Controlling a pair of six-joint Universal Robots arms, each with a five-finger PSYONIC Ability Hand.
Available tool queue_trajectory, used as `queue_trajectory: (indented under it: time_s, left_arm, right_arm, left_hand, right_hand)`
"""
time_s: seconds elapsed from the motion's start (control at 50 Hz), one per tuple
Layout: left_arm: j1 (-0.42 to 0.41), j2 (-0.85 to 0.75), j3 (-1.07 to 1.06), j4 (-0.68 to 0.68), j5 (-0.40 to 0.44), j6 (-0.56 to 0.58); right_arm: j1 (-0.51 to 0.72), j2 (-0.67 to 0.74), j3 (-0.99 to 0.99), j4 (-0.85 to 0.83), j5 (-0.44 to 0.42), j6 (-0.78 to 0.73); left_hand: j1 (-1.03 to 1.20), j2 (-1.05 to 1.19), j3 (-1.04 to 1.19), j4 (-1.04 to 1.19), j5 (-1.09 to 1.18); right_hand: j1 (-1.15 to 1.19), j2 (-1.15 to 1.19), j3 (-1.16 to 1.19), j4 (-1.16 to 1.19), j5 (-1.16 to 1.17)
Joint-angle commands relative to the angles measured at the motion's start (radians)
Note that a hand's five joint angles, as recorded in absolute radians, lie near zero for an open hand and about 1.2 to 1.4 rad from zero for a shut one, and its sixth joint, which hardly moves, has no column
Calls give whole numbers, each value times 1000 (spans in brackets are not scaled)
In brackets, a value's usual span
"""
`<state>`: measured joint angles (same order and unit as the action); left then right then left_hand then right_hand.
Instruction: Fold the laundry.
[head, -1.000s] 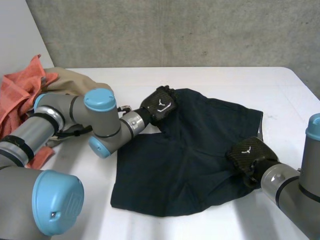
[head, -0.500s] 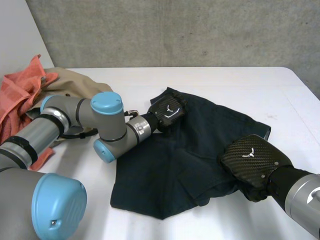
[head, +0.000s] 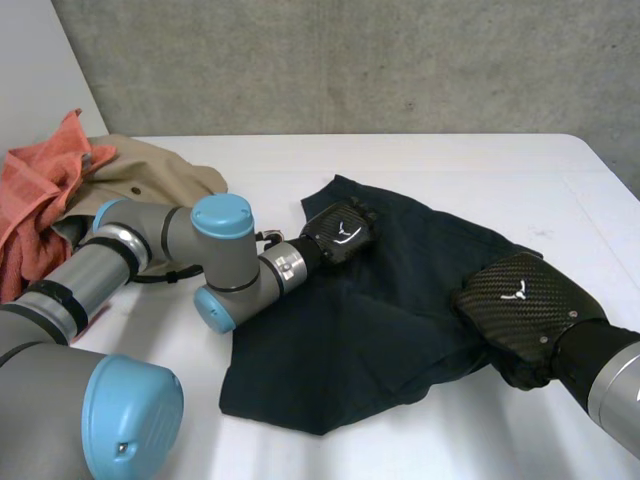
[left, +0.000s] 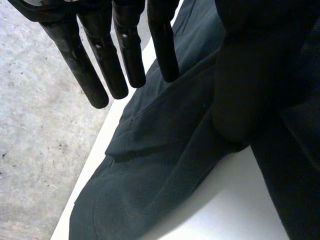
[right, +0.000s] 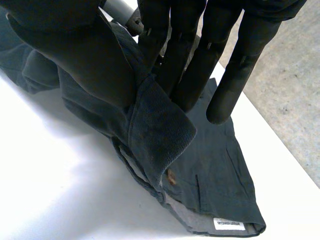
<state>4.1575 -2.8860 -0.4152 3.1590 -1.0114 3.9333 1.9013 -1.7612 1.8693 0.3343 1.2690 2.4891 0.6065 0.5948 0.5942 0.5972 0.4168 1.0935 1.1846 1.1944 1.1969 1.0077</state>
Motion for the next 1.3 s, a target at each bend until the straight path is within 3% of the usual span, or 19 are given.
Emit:
queue_trajectory:
  time_s: [0.02, 0.16, 0.34, 0.42, 0.46, 0.48, 0.52, 0.56, 0.76, 0.88, 1.02, 1.16, 1.3]
  left_arm:
    - [1, -10, 26, -2, -36, 23]
    - [7, 62, -52, 64, -326, 194]
    - [1, 364, -474, 42, -415, 196]
    - [-11, 381, -530, 36, -501, 118]
    - [-23, 381, -536, 30, -524, 61]
    - [-33, 381, -537, 26, -538, 13]
    - [-39, 389, -539, 21, -547, -40]
    - [-40, 409, -537, 16, -553, -118]
    - [-30, 737, -712, -56, -581, -376]
    - [-33, 1002, -1062, -100, -587, -522]
    - [-63, 1215, -1503, 2, -578, -534]
    - [-85, 1226, -1669, 191, -584, -529]
    - [-88, 1122, -1659, 204, -576, -517]
  right_arm:
    - [-36, 6, -1, -12, -2, 1]
    - [-97, 45, -13, -14, -39, -1]
    - [-163, 164, -42, -9, -65, -3]
    - [-154, 192, -44, -11, -62, -3]
    - [-153, 201, -42, -11, -62, -1]
    - [-151, 218, -41, -15, -62, 1]
    - [-151, 239, -42, -24, -60, 5]
    - [-151, 267, -42, -47, -59, 14]
    - [-123, 296, -59, -135, -53, 157]
    - [-120, 348, -84, -204, -43, 255]
    - [-119, 364, -79, -256, 15, 293]
    - [-117, 364, -70, -276, 29, 297]
    - [-100, 365, -61, -276, 30, 297]
  left_hand:
    - [789, 801, 802, 799, 805]
    - [790, 802, 802, 799, 805]
    - [790, 802, 802, 799, 805]
    - [790, 802, 802, 799, 805]
    - [624, 636, 636, 633, 639]
    - [338, 350, 350, 347, 353]
    - [-21, -10, -9, -12, -6]
    - [-237, -225, -224, -227, -221]
    - [-226, -214, -213, -216, -211]
    - [-120, -108, -108, -111, -105]
    - [-70, -58, -58, -61, -55]
    - [-64, -52, -52, -55, -49]
    - [-11, 0, 1, -2, 4]
  right_hand:
    - [303, 212, 202, 199, 214]
    - [303, 212, 202, 199, 214]
    - [303, 212, 202, 199, 214]
    - [303, 212, 202, 199, 214]
    - [303, 212, 202, 199, 214]
    - [303, 212, 202, 199, 214]
    - [303, 212, 202, 199, 214]
    - [303, 212, 202, 199, 214]
    - [303, 212, 202, 199, 214]
    - [303, 212, 202, 199, 214]
    - [303, 212, 202, 199, 214]
    - [303, 212, 202, 199, 214]
    - [303, 212, 202, 199, 214]
